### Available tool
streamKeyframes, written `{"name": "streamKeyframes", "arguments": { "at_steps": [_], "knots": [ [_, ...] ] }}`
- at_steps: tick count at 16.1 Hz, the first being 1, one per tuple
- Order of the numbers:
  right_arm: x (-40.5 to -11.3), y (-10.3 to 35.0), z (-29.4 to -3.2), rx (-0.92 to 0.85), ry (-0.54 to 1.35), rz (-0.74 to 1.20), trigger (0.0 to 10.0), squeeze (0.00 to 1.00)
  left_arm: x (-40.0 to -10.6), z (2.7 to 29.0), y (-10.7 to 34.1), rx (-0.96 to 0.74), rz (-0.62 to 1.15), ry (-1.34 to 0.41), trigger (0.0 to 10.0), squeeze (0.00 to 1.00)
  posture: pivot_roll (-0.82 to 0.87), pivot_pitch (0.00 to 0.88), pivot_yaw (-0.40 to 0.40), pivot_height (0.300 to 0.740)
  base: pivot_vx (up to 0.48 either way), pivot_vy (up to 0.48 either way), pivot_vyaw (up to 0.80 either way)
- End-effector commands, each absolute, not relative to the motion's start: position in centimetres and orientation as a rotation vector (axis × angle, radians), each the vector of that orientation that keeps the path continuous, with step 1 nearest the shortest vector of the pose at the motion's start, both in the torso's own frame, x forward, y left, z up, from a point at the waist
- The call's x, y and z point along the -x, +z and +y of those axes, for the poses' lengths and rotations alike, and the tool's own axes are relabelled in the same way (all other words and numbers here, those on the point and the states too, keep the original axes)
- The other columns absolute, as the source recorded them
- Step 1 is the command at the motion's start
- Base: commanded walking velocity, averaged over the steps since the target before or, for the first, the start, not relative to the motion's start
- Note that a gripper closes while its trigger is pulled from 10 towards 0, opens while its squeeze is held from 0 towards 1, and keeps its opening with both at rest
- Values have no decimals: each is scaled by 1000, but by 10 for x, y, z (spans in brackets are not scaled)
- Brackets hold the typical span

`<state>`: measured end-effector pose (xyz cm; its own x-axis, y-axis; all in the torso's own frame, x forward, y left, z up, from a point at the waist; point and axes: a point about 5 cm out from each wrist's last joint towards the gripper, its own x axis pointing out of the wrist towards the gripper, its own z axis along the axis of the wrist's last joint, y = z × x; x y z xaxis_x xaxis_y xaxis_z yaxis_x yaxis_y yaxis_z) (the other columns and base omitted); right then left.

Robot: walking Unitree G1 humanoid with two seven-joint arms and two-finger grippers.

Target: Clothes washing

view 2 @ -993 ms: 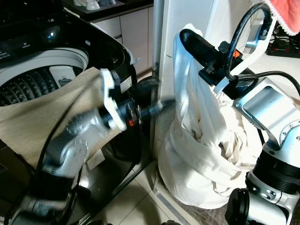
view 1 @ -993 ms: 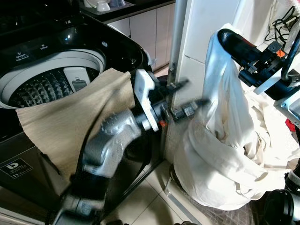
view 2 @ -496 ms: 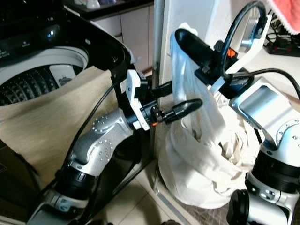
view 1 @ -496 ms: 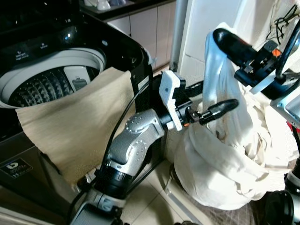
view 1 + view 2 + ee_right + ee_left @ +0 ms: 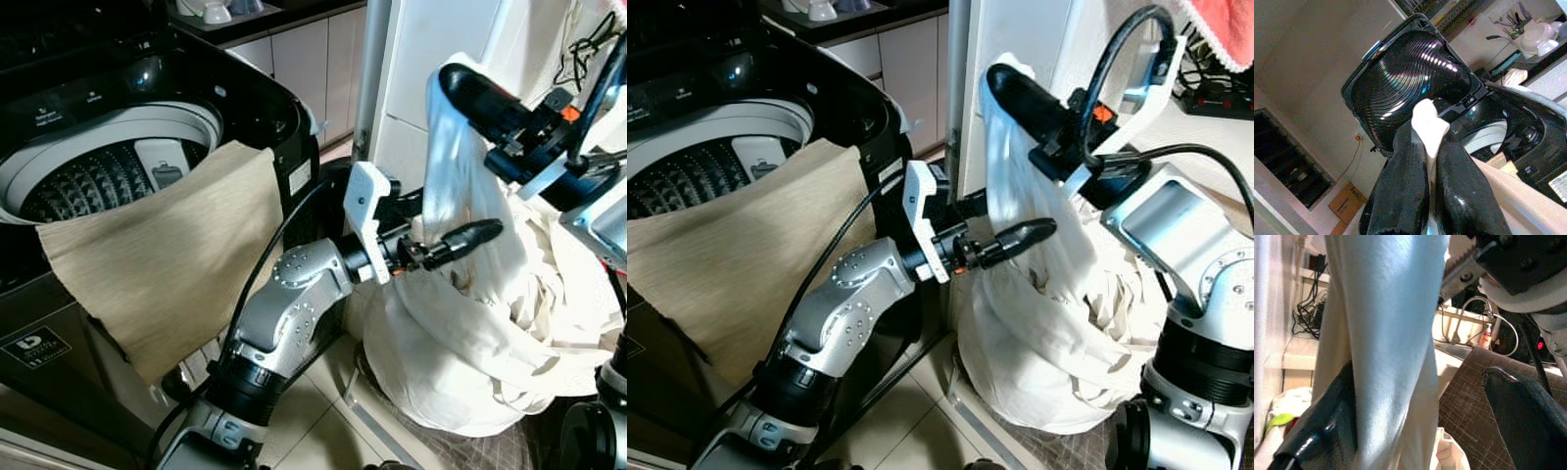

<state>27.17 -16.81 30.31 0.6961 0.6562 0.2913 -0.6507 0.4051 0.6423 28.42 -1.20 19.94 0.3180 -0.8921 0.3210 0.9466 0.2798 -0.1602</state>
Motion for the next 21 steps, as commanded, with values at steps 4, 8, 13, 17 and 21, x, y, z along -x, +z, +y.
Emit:
{"name": "streamKeyframes", "arguments": {
  "at_steps": [4,8,13,17,21],
  "knots": [
    [-266,308,-163,-789,856,-13,0,0,-287,-11,203,332,-205,-1230,0,0,-139,0,30,740,0,0,0],
    [-266,308,-163,-788,851,-13,0,0,-288,-11,204,342,-209,-1227,0,0,-136,0,30,740,0,0,0],
    [-266,308,-163,-786,849,-15,0,0,-288,-10,204,343,-210,-1232,0,0,-137,0,31,740,0,0,0],
    [-266,308,-163,-784,848,-17,0,0,-288,-11,204,342,-209,-1235,0,0,-138,0,32,740,0,0,0],
    [-267,308,-162,-781,845,-17,0,0,-290,-9,205,344,-211,-1227,0,0,-136,0,30,740,0,0,0]
  ]
}}
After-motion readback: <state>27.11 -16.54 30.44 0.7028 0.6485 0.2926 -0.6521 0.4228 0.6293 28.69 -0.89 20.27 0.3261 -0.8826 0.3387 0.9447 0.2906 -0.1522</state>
